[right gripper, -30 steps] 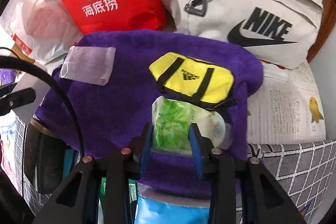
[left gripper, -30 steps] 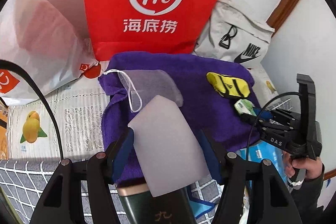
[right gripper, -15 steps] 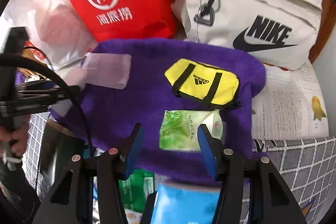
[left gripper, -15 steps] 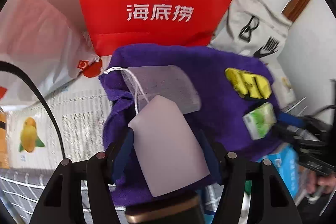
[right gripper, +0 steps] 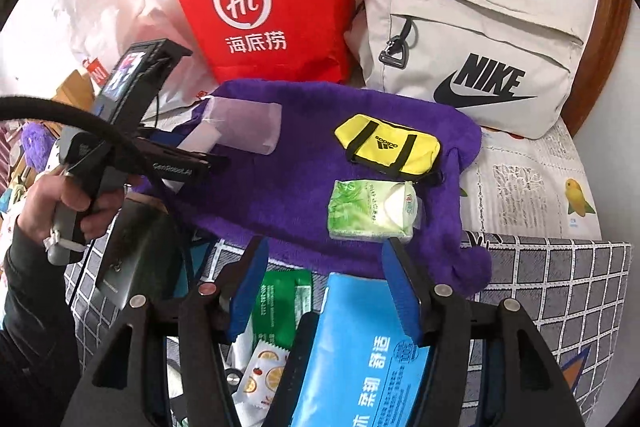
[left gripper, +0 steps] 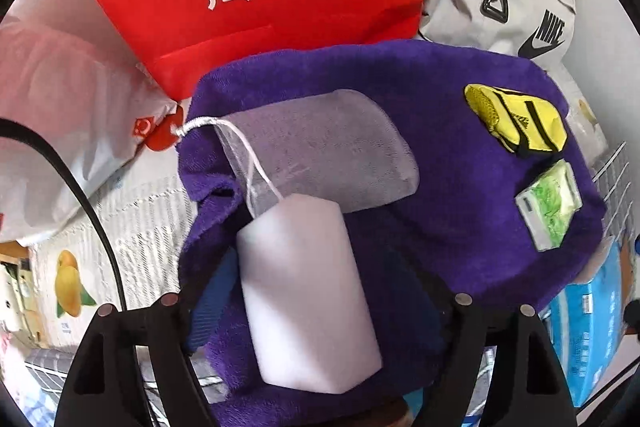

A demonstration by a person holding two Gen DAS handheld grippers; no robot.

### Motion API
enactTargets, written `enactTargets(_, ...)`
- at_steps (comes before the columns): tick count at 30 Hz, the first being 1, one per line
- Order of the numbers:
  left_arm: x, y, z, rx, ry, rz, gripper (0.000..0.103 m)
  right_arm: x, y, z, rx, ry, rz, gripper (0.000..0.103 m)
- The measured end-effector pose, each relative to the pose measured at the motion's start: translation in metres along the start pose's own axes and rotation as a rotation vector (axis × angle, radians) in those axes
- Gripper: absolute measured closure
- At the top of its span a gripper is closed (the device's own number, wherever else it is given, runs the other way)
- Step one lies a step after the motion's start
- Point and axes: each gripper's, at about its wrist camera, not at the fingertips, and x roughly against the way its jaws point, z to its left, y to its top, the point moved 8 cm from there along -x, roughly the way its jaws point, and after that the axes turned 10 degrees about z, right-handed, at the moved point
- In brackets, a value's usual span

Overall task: Organize soft objects
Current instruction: 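Lower the white pad onto the towel and open the left tool, then grasp the white gloves on the sheet with the right tool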

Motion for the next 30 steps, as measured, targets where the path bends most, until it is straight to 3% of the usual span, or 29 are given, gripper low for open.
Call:
enactTargets(6, 0.004, -0.005, -0.003, 0.024, -0.053, 0.018, 0.015, 0.007, -0.012, 0.008, 0.011, 0.017, -0.008, 0.044)
enactTargets(11, 0.006, -0.012, 0.000, 0.066, -0.102, 0.034, 0.015, 0.011, -0.023, 0.017, 0.025, 0.033, -0.005, 0.044)
enactTargets(14, 0.016, -0.015, 0.004, 0.105, -0.188, 0.018, 0.015, 0.013, -0.030, 0.021, 0.029, 0.045, -0.002, 0.044)
enactTargets(19, 0.039, -0.021, 0.005, 0.122, -0.260, -0.012, 0.015, 0.012, -0.041, 0.030, 0.026, 0.078, 0.011, 0.044)
enactTargets(30, 0.075, -0.067, 0.030, 0.139, -0.237, -0.069, 0.015, -0.018, -0.064, 0.073, 0.094, 0.085, 0.099, 0.045)
